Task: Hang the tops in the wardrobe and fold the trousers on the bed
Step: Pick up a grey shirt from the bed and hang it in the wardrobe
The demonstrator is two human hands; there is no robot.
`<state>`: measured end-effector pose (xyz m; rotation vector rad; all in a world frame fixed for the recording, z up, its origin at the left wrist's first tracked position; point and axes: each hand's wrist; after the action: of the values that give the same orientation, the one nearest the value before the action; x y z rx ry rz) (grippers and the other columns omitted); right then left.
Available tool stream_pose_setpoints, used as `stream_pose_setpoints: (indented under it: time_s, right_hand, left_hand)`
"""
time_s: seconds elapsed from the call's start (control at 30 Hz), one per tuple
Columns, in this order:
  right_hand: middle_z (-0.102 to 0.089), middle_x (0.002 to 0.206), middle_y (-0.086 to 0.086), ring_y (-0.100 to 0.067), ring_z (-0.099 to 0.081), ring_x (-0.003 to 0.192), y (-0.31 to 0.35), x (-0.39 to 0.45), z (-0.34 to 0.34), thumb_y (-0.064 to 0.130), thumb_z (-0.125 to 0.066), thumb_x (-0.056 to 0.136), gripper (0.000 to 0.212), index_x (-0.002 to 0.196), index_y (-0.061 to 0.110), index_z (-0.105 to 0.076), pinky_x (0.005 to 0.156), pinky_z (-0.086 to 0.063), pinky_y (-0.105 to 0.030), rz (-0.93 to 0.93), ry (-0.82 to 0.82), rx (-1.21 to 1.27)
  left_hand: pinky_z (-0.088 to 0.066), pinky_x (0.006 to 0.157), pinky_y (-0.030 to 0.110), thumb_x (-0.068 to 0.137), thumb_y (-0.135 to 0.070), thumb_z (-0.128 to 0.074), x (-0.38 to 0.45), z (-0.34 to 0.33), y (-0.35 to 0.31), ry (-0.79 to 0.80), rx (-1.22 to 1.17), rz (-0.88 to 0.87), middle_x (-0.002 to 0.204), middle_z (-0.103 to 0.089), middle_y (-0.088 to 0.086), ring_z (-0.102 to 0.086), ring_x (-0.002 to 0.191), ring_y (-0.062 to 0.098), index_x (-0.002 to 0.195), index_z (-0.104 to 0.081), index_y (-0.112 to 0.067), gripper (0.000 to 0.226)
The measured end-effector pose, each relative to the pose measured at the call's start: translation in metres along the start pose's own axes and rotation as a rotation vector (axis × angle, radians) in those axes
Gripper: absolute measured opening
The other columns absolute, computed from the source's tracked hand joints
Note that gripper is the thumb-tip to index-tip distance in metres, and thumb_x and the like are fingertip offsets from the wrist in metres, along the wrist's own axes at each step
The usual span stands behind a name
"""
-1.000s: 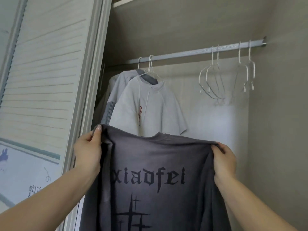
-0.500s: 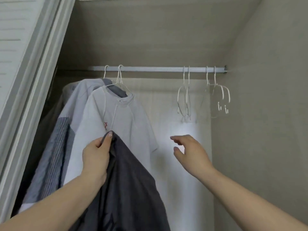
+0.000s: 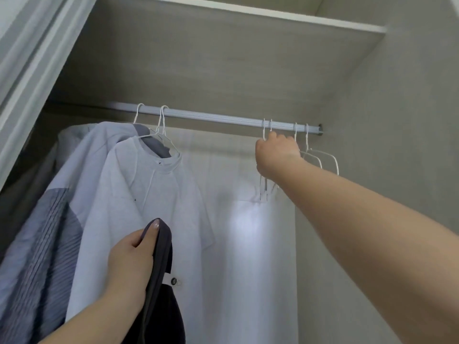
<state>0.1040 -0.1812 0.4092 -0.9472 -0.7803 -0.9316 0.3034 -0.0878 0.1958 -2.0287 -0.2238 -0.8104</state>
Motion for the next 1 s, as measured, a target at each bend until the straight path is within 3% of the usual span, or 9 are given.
stream_pose_setpoints:
  time_s: [0.17, 0.3, 0.4, 0.5, 0.6, 0.7, 0.8, 0.9, 1.0]
  right_hand:
    - [-0.053, 0.126, -0.011, -0.030, -0.047, 0.117, -0.003, 0.005, -0.020, 0.009, -0.051, 0.086, 0.038, 0.123, 0.014, -0.055, 0.093, -0.035, -0.035, 0.001, 0.012, -0.137]
    - [-0.061, 0.118, -0.002, -0.025, -0.051, 0.112, -0.003, 0.009, -0.036, 0.007, -0.049, 0.085, 0.035, 0.117, 0.019, -0.059, 0.086, -0.034, -0.032, -0.025, 0.067, -0.193]
    - [-0.062, 0.116, -0.005, -0.027, -0.060, 0.102, 0.000, 0.011, -0.045, -0.001, -0.047, 0.085, 0.036, 0.117, 0.011, -0.059, 0.072, -0.038, -0.029, -0.069, 0.098, 0.030]
    - [-0.060, 0.116, -0.012, -0.030, -0.060, 0.093, 0.002, 0.017, -0.051, 0.006, -0.043, 0.089, 0.028, 0.113, 0.006, -0.057, 0.070, -0.041, -0.028, -0.227, 0.098, 0.426]
    - [-0.067, 0.084, -0.010, -0.025, -0.064, 0.072, 0.001, 0.027, -0.054, 0.016, -0.041, 0.092, 0.025, 0.105, 0.002, -0.057, 0.063, -0.050, -0.024, -0.399, 0.167, 0.981]
    - [-0.061, 0.070, -0.008, -0.014, -0.059, 0.051, 0.006, 0.031, -0.056, 0.013, -0.039, 0.097, 0.020, 0.088, 0.004, -0.055, 0.038, -0.041, -0.011, -0.467, 0.122, 1.361]
    - [-0.058, 0.043, 0.000, -0.011, -0.061, 0.046, 0.016, 0.030, -0.056, 0.015, -0.032, 0.101, 0.026, 0.084, 0.007, -0.050, 0.056, -0.047, -0.022, -0.451, 0.055, 1.378]
    - [-0.060, 0.056, -0.001, -0.018, -0.067, 0.060, 0.025, 0.019, -0.051, 0.023, -0.026, 0.102, 0.027, 0.102, 0.007, -0.048, 0.053, -0.038, -0.029, -0.369, 0.001, 1.308]
    - [-0.058, 0.057, 0.002, -0.016, -0.069, 0.061, 0.031, -0.009, -0.049, 0.025, -0.029, 0.101, 0.028, 0.104, 0.010, -0.053, 0.051, -0.033, -0.029, -0.282, 0.005, 1.420]
  left_hand:
    - [-0.046, 0.055, 0.032, 0.087, -0.052, -0.059, -0.011, 0.003, -0.002, 0.031, -0.031, 0.039, 0.061, -0.061, 0.009, -0.053, 0.055, 0.016, 0.075, -0.069, -0.011, 0.044]
    - [-0.050, 0.053, 0.029, 0.087, -0.046, -0.061, -0.019, 0.006, -0.003, 0.044, -0.087, 0.071, 0.068, -0.070, 0.006, -0.060, 0.051, 0.009, 0.072, -0.074, -0.025, 0.029]
    - [-0.046, 0.053, 0.023, 0.087, -0.042, -0.062, -0.020, 0.006, -0.002, 0.032, -0.038, 0.052, 0.066, -0.071, -0.001, -0.064, 0.057, 0.006, 0.065, -0.074, -0.024, 0.031]
    - [-0.041, 0.058, 0.020, 0.087, -0.037, -0.064, -0.024, 0.006, -0.003, 0.030, -0.002, 0.036, 0.070, -0.071, -0.004, -0.063, 0.071, 0.005, 0.068, -0.072, -0.026, 0.023]
    - [-0.042, 0.057, 0.018, 0.087, -0.032, -0.065, -0.029, 0.005, -0.004, 0.060, 0.021, 0.021, 0.067, -0.071, -0.004, -0.064, 0.071, 0.008, 0.069, -0.073, -0.023, 0.022]
    - [-0.043, 0.055, 0.008, 0.087, -0.025, -0.066, -0.034, 0.005, -0.003, 0.069, 0.004, 0.011, 0.067, -0.071, -0.010, -0.062, 0.072, 0.000, 0.073, -0.075, -0.022, 0.016]
    - [-0.043, 0.056, 0.011, 0.087, -0.023, -0.067, -0.037, 0.007, 0.000, 0.078, -0.003, 0.026, 0.075, -0.072, -0.003, -0.064, 0.077, 0.007, 0.076, -0.075, -0.020, 0.015]
    - [-0.041, 0.050, 0.003, 0.087, -0.019, -0.066, -0.038, 0.011, 0.005, 0.049, 0.041, -0.020, 0.069, -0.070, 0.004, -0.063, 0.073, 0.014, 0.068, -0.073, -0.019, 0.020]
    - [-0.041, 0.058, 0.004, 0.087, -0.015, -0.065, -0.038, 0.018, 0.008, -0.012, 0.125, -0.130, 0.073, -0.066, 0.004, -0.063, 0.079, 0.017, 0.065, -0.069, -0.024, 0.025]
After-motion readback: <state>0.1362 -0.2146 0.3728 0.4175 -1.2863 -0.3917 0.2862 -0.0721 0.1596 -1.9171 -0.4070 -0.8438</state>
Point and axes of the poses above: each hand's wrist, its own x-axis towards the middle knuckle, its own z-axis out of the back of the hand, y = z × x
